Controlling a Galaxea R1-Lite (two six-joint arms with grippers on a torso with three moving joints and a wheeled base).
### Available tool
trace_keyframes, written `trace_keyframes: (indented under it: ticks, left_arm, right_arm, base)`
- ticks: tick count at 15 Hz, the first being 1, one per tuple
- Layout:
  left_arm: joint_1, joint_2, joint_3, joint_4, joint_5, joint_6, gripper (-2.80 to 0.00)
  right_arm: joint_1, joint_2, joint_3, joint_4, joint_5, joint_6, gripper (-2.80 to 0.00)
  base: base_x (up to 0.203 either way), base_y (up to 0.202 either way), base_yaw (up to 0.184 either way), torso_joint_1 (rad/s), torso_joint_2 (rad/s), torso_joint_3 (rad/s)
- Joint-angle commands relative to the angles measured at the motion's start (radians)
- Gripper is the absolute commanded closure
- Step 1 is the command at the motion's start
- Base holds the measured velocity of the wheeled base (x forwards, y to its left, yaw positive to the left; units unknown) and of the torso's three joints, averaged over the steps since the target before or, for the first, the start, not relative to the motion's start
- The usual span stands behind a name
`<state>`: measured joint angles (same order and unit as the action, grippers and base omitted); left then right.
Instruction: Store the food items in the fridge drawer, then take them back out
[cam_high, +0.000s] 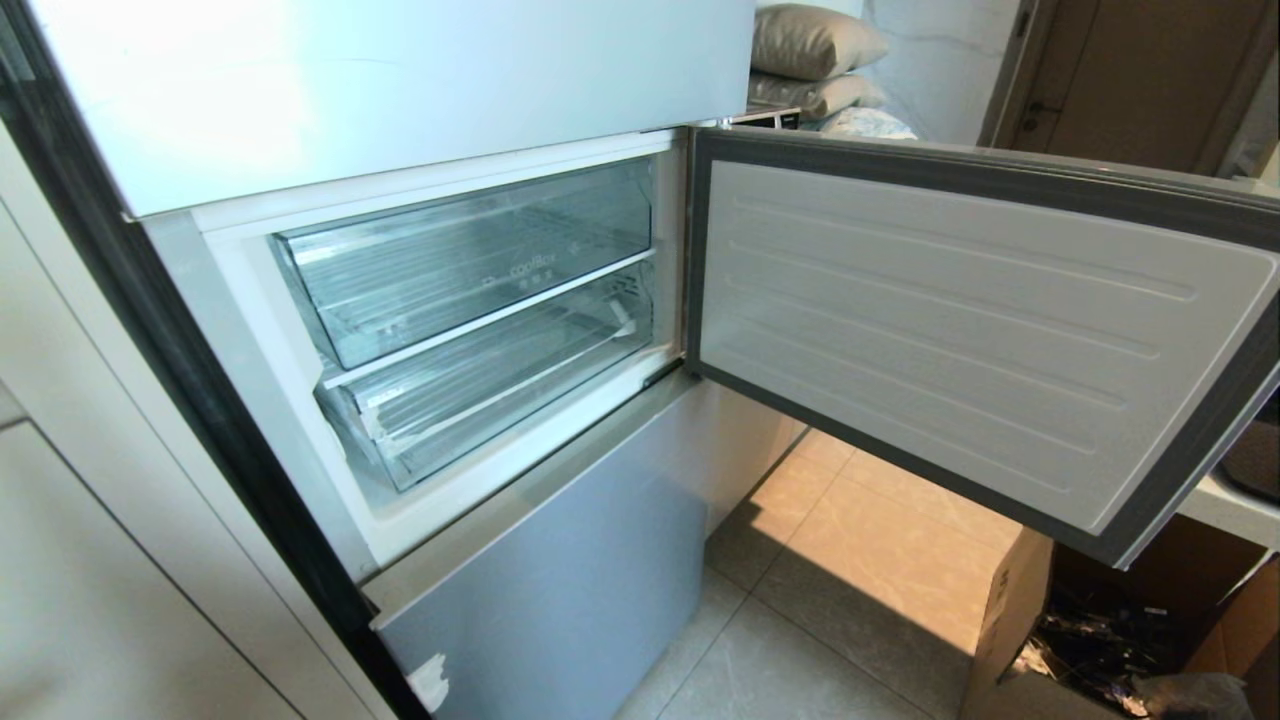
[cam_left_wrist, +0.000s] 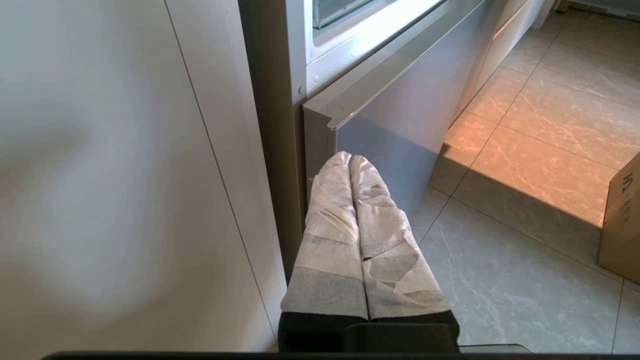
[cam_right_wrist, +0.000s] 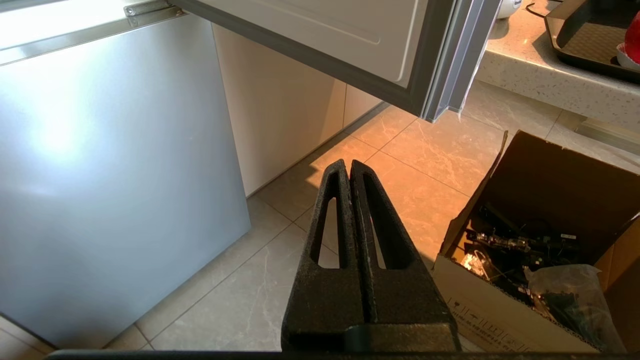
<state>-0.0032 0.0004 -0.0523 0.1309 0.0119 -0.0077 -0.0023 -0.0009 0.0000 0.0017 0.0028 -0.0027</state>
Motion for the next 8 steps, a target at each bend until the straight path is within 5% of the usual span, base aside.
trace_keyframes:
  ticks: [1,5,8]
  left_arm:
    - [0.0,0.0,0.0,0.0,0.0,0.0,0.0]
    - [0.0,0.0,0.0,0.001,0.0,0.0,0.0]
    - [0.0,0.0,0.0,0.001,0.0,0.0,0.0]
  right_arm:
    - [0.0,0.001,0.001,0.0,0.0,0.0,0.0]
    - [-0.001,0.001,0.002,0.0,0.0,0.0,0.0]
    - [-0.001,0.001,0.0,0.0,-0.001,0.001,0.0]
  base:
    - [0.0,0.0,0.0,0.0,0.0,0.0]
    - [0.0,0.001,0.016,0.0,0.0,0.001]
    - [0.003,-0.006,0.154,0.003,0.0,0.0]
